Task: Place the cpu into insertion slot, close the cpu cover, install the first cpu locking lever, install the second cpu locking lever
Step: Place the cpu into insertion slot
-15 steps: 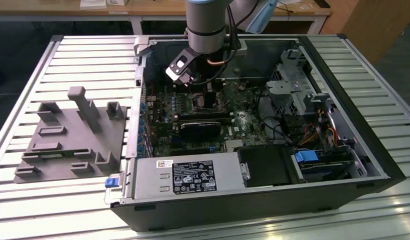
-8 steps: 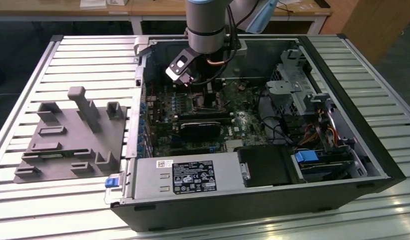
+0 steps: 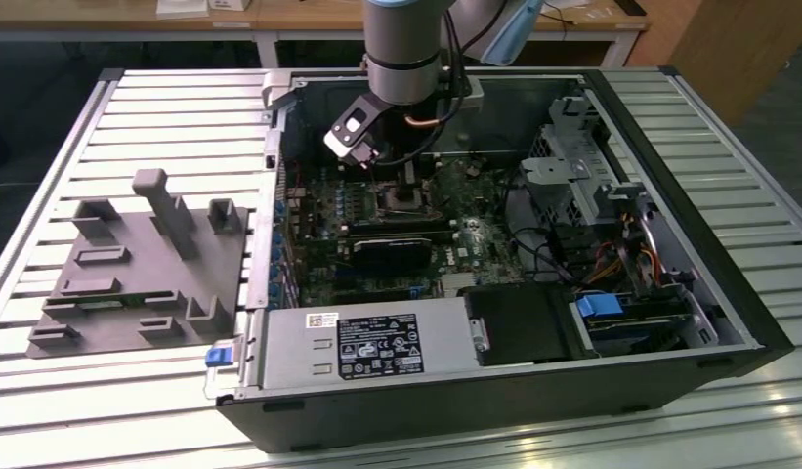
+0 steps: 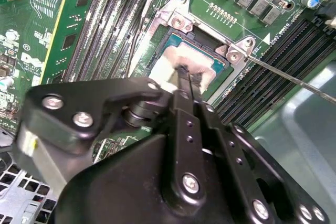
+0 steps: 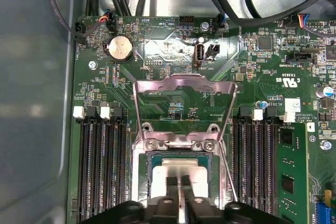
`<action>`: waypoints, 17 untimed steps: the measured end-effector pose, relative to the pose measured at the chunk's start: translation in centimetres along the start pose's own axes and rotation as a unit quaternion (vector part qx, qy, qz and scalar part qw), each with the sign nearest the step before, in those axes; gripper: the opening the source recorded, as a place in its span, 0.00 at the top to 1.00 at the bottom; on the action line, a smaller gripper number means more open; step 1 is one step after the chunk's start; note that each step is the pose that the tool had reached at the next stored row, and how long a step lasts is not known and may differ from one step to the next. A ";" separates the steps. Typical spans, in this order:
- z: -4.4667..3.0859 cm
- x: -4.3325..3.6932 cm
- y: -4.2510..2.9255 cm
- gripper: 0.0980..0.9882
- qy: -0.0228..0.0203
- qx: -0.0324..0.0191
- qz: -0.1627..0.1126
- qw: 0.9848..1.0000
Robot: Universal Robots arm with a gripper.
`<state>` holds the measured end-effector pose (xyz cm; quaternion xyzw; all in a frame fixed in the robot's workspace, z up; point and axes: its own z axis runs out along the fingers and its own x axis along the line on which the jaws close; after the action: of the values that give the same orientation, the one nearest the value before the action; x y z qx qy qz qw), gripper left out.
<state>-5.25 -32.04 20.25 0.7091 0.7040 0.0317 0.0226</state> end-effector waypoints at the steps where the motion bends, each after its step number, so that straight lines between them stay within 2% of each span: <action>1: 0.00 0.00 0.00 0.97 0.000 0.000 0.000 1.000; 8: -0.25 0.00 0.02 1.00 0.000 0.000 0.000 1.000; 13: -1.29 0.01 0.10 1.00 0.000 0.000 0.000 1.000; 17: -2.42 0.03 0.19 1.00 0.000 0.000 0.000 1.000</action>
<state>-5.25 -32.03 22.67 0.7091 0.7040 0.0321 0.0224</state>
